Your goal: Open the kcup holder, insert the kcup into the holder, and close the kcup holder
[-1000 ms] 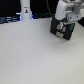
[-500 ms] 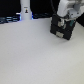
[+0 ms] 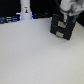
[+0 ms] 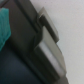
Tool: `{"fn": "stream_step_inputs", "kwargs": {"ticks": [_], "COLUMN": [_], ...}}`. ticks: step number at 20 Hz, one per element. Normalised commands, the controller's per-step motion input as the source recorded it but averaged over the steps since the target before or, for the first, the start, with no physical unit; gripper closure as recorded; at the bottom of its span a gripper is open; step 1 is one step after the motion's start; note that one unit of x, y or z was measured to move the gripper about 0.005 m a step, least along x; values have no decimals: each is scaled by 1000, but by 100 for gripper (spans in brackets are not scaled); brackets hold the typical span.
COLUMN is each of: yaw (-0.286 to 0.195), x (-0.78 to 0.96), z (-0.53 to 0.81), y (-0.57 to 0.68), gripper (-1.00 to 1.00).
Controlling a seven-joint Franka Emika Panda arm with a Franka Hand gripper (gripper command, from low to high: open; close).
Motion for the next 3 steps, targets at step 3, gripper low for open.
{"fn": "stream_step_inputs", "kwargs": {"ticks": [3], "yaw": [-13], "x": [41], "z": [32], "y": [8], "gripper": [-100]}}
